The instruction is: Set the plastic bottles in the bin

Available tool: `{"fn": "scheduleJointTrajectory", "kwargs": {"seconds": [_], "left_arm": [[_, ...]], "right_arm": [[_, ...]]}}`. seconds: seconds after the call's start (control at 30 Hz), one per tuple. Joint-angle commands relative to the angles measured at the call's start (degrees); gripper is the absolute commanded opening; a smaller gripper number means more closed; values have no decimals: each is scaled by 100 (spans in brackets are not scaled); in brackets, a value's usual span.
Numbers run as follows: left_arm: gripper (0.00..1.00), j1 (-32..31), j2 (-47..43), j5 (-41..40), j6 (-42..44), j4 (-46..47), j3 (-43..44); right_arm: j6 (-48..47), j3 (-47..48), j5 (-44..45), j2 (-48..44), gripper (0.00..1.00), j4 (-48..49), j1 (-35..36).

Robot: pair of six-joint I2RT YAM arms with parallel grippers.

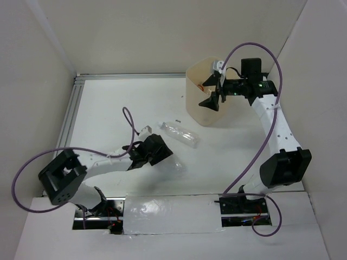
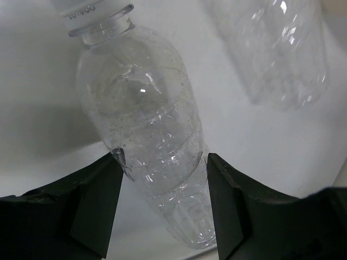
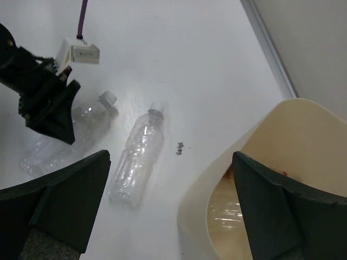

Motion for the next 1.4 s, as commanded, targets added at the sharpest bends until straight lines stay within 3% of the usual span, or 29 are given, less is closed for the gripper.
{"fn": "scheduleJointTrajectory", "kwargs": {"seconds": [0.0,0.1,0.2,0.3,0.33,0.37,0.47,0.57,0.6,0.77,0.97,1.03,1.07,1.1,1.13,1.23,1.37], "left_arm": [[8,-191,-999,-37,431,-933,-288],[2,-428,-2271,-335,817,-1504,-342],[1,-429,-2835,-503,1169,-1567,-132],[0,-324,-3023,-819,1740,-1199,385],[0,-245,-2945,-820,1863,-1085,562],[0,-148,-2857,-820,1995,-962,755],[0,221,-2401,-873,2400,-409,1511],[0,677,-1822,-646,2690,426,2144],[0,905,-1610,-453,2691,576,2363],[0,1171,-3,68,3050,1323,4480],[0,1285,2342,384,3323,1324,7459],[0,1215,2889,314,3516,914,8494],[3,1154,3127,314,3595,815,8744],[7,1153,3486,235,3683,754,8894],[9,1084,3594,235,3815,753,8965],[20,1022,3885,235,3868,823,8966],[42,1021,4017,375,3930,771,8905]], "right_arm": [[-532,68,212,-51,100,-859,298],[-611,-642,554,-437,98,-588,517],[-612,-1048,670,-692,91,-342,571],[-533,-1487,670,-964,53,19,510],[-437,-1714,670,-1044,22,220,440],[-315,-1839,844,-1140,12,405,439],[484,-2576,1649,-1781,0,1625,229],[1119,-3322,2809,-2564,1,2837,115],[963,-3403,2884,-2670,6,2841,114],[680,-3483,2420,-2723,14,1613,-342],[680,-4229,2199,-3338,18,1435,-422],[680,-4283,2199,-3487,31,1382,-422],[680,-4283,2199,-3488,42,1382,-422],[680,-4335,2268,-3549,60,1382,-422],[680,-4336,2269,-3550,66,1382,-474],[557,-4397,2269,-3602,81,1382,-475],[557,-4450,2269,-3550,85,1382,-475]]}}
